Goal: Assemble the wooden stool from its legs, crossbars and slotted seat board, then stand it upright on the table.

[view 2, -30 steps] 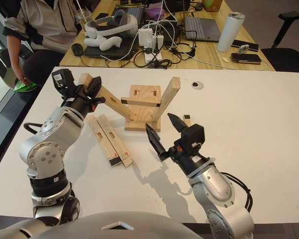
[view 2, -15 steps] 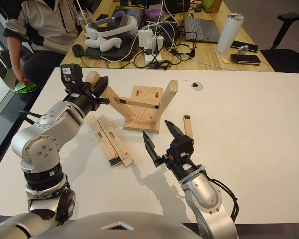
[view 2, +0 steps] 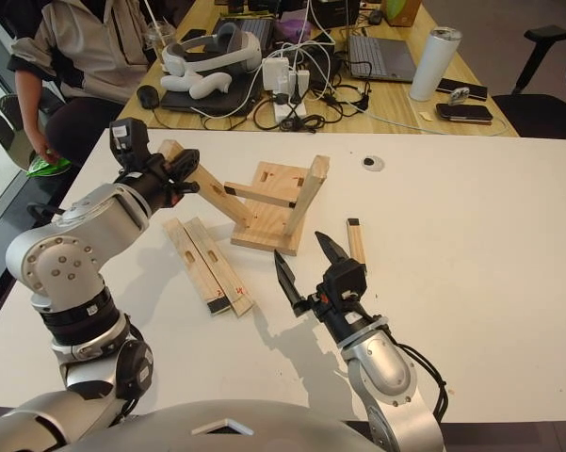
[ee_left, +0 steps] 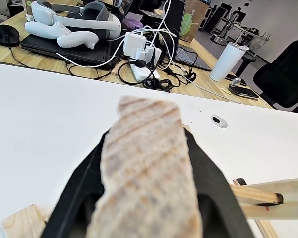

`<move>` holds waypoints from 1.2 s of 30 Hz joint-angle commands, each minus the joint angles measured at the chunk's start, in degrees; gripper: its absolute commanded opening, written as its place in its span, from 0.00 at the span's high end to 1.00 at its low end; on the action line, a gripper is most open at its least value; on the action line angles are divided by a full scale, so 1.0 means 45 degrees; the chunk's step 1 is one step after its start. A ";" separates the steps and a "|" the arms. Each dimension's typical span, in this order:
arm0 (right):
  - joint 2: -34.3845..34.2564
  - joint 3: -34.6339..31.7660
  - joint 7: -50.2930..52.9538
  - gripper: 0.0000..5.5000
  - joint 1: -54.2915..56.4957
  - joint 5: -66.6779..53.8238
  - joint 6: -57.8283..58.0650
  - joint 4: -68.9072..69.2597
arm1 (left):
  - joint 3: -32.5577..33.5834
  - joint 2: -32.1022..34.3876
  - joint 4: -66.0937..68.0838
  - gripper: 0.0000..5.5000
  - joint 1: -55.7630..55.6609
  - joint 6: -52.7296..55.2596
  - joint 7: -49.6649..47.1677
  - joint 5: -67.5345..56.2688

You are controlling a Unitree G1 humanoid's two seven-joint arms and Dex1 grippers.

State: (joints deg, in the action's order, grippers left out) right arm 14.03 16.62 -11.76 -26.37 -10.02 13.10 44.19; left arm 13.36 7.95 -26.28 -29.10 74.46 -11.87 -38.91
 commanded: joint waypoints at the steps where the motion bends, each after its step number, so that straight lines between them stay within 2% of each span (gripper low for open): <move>1: -0.0085 0.0007 0.0052 0.30 0.0091 0.0140 0.0029 -0.0127 | -0.0943 0.0848 0.0795 0.81 -0.0309 0.0992 0.0675 0.0491; 6: -0.0233 0.0084 0.0115 0.30 0.0142 0.0198 0.0087 -0.0191 | -0.1871 0.1164 0.1635 0.81 -0.0663 0.0638 0.1482 0.1026; 10: -0.0296 0.0152 0.0116 0.30 0.0117 0.0225 0.0086 -0.0187 | -0.1987 0.1101 0.1957 0.81 -0.0478 0.0554 0.1835 0.1308; 15: -0.0297 0.0138 0.0051 0.30 0.0127 0.0185 0.0115 -0.0177 | -0.1560 0.0705 0.2198 0.81 -0.0170 0.0629 0.1995 0.1385; 19: -0.0276 0.0020 0.0000 0.30 0.0171 0.0078 0.0196 -0.0184 | -0.0067 -0.0493 0.1965 0.81 0.0181 0.0242 0.1312 0.1457; 24: -0.0258 -0.0039 -0.0012 0.30 0.0161 0.0052 0.0243 -0.0179 | -0.0069 -0.0387 0.1265 0.81 0.0293 0.0986 0.1403 0.1467; 27: -0.0283 0.0007 0.0032 0.30 0.0118 0.0119 0.0239 -0.0204 | -0.0379 0.0133 0.1293 0.81 0.0054 0.1215 0.1746 0.1546; 36: -0.0604 0.0453 0.0219 0.30 0.0165 0.0501 0.0021 -0.0605 | -0.2661 0.1718 0.3241 0.81 -0.1327 0.0399 0.3679 0.2121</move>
State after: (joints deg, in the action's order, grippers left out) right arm 11.63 18.34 -10.94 -26.16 -8.51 13.27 42.12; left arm 5.13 14.60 -16.03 -37.16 74.18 4.03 -31.59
